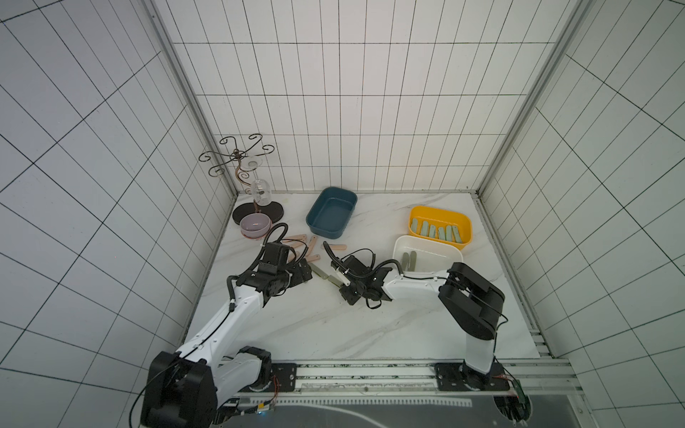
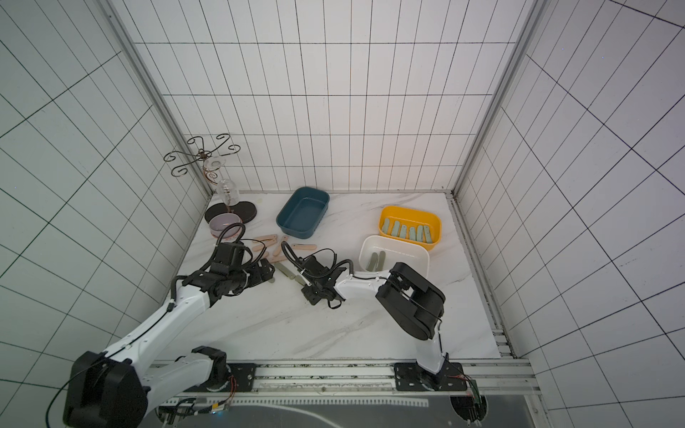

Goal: Place the fruit knives into the storage box by color
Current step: Pick up the fruit knife from the center of the board, then place the fruit knife in the storage box.

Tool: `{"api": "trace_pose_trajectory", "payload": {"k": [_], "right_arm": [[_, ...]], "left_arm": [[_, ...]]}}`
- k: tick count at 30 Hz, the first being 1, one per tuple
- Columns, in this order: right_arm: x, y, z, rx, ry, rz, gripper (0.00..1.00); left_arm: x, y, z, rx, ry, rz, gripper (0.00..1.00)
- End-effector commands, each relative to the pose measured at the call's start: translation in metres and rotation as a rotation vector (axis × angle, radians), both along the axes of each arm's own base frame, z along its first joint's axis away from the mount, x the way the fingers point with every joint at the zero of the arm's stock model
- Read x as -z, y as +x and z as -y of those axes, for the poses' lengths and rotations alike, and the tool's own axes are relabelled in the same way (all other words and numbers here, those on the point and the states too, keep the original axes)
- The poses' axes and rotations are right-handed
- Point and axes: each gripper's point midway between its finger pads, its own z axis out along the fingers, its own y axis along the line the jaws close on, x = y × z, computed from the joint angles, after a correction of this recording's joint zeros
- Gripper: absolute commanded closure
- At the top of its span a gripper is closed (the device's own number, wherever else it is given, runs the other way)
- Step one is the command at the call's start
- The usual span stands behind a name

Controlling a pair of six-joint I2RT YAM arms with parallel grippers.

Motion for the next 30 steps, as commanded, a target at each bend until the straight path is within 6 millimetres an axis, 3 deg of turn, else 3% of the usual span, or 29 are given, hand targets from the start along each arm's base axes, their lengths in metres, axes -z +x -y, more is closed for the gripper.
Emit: {"api": "trace_pose_trajectory", "payload": {"k": [1, 7, 13, 17, 20, 24, 30], "right_arm": [[0.004, -0.012, 0.023, 0.015, -0.057, -0.055, 0.87], [-0.018, 0.007, 0.049, 0.105, -0.025, -0.026, 0.88], [-0.06, 0.042, 0.091, 0.255, 0.04, 0.038, 0.88], [-0.09, 0.068, 0.136, 0.418, 0.081, 0.088, 0.88], [-0.101, 0.081, 0.177, 0.561, 0.115, 0.099, 0.88], [-0.097, 0.085, 0.23, 0.748, 0.157, 0.074, 0.88], [-0.071, 0.076, 0.278, 0.948, 0.224, -0.007, 0.88]], "left_arm": [[-0.009, 0.006, 0.002, -0.009, -0.022, 0.039, 0.03], [-0.014, 0.008, 0.005, -0.004, -0.036, 0.05, 0.03], [-0.024, 0.012, 0.012, 0.017, -0.056, 0.07, 0.03], [-0.032, 0.013, 0.019, 0.034, -0.076, 0.084, 0.03], [-0.038, 0.013, 0.026, 0.049, -0.09, 0.093, 0.03], [-0.045, 0.013, 0.04, 0.078, -0.109, 0.107, 0.03], [-0.052, 0.014, 0.053, 0.103, -0.125, 0.122, 0.03]]}}
